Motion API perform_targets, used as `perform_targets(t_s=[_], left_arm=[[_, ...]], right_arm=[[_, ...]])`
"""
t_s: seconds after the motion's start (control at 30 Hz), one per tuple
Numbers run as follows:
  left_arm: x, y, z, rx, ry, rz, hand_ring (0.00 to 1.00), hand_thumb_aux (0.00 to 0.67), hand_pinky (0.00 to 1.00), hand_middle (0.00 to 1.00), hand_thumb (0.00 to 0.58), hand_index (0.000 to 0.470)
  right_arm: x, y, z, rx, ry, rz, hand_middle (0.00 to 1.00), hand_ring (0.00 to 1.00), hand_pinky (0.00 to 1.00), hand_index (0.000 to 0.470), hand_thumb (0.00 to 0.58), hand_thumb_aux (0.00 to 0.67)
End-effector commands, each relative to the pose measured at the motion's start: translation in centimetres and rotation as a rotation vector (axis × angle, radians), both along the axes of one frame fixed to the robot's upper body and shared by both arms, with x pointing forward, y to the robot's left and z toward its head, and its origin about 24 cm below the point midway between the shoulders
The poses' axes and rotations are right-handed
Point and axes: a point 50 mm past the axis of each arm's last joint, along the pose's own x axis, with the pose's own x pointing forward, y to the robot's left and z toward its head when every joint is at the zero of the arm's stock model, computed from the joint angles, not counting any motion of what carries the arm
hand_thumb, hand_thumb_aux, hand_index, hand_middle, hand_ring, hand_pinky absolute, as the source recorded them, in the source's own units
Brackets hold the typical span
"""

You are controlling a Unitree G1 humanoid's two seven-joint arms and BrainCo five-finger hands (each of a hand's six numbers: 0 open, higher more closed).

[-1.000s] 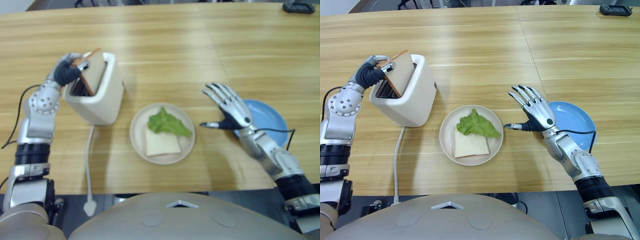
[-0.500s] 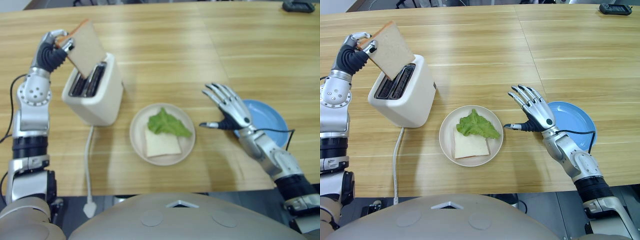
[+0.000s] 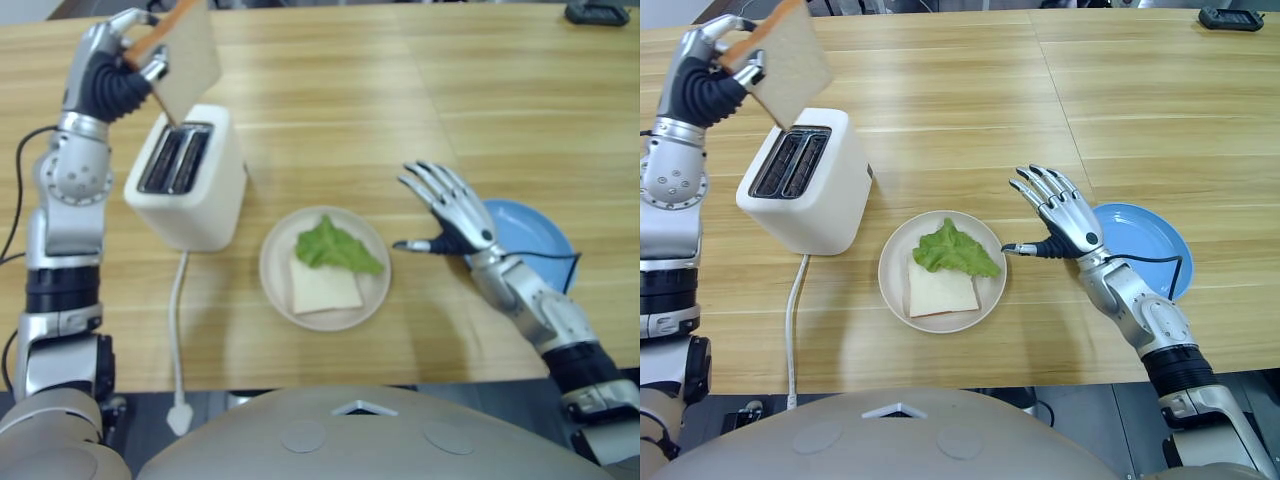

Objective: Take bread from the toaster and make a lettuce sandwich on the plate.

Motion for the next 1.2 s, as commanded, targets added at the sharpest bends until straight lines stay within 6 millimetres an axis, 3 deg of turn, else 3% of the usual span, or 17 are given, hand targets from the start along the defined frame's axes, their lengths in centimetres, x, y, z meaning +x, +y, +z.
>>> perform_targets(t_s=[0.03, 0.23, 0.47, 0.87, 1.2], left_arm=[[-0.2, -2.8, -0.6, 0.089, -0.026, -0.084, 1.0, 0.67, 1.0, 1.0, 0.58, 0.46], [-0.7, -6.6, -2.5, 0.206, -0.038, -0.224, 1.0, 0.67, 1.0, 1.0, 0.58, 0.46], [-1.9, -9.4, -6.9, 0.411, -0.018, -0.352, 1.0, 0.67, 1.0, 1.0, 0.58, 0.46], [-3.6, -10.7, -11.9, 0.593, -0.041, -0.496, 1.0, 0.67, 1.0, 1.0, 0.58, 0.46], [-4.8, -10.9, -12.6, 0.596, -0.076, -0.555, 1.0, 0.67, 1.0, 1.0, 0.58, 0.46]], right_arm=[[0.2, -0.1, -0.1, -0.012, 0.004, -0.003, 0.0, 0.0, 0.0, 0.0, 0.0, 0.0], [0.8, -1.4, 0.5, -0.006, -0.041, -0.062, 0.0, 0.0, 0.0, 0.0, 0.0, 0.0], [1.2, -2.6, 1.6, 0.012, -0.088, -0.107, 0.0, 0.0, 0.0, 0.0, 0.0, 0.0], [1.1, -2.5, 1.5, 0.019, -0.09, -0.101, 0.0, 0.0, 0.0, 0.0, 0.0, 0.0], [0.9, -2.7, 1.7, 0.011, -0.089, -0.098, 0.0, 0.0, 0.0, 0.0, 0.0, 0.0]])
